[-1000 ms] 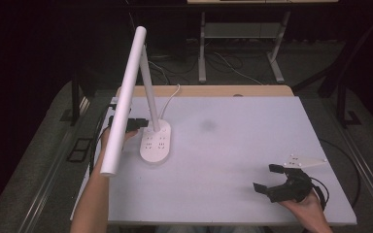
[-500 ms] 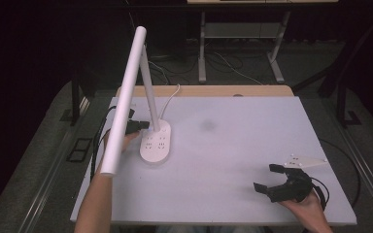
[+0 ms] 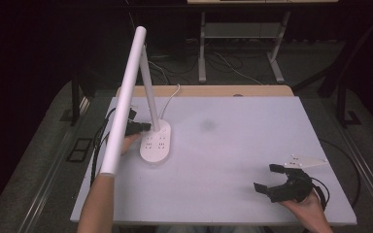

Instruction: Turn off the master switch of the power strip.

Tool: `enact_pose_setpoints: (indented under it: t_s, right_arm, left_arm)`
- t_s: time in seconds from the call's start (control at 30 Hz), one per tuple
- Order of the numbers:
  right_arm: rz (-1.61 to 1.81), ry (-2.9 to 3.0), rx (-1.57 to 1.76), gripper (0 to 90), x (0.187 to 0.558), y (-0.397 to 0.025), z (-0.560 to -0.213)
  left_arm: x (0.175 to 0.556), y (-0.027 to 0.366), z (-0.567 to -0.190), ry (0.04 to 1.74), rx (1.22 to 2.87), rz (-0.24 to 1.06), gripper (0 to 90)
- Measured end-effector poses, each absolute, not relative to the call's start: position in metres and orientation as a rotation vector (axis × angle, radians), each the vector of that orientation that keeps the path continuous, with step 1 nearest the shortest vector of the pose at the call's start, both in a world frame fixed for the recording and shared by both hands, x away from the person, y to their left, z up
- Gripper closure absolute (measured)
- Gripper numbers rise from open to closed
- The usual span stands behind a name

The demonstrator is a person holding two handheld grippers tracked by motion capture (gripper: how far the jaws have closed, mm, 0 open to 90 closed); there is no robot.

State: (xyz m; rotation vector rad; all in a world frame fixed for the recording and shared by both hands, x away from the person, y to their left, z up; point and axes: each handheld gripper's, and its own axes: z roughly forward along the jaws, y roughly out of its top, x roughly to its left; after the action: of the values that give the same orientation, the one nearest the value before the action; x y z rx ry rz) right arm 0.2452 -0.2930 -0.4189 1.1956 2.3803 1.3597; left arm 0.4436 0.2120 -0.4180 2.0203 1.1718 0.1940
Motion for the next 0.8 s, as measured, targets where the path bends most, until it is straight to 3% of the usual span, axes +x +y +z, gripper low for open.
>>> enact_pose_setpoints:
  t_s: [0.3,0.8]
  right_arm:
    - [1.354,2.382,1.191,0.4,0.243,-0.292,-0.418]
    - [1.350,2.378,1.183,0.4,0.239,-0.294,-0.418]
  left_arm:
    - [0.446,0.214,-0.421,1.243,1.963,0.125,90.0]
    - [0.445,0.203,-0.419,1.290,1.985,0.204,90.0]
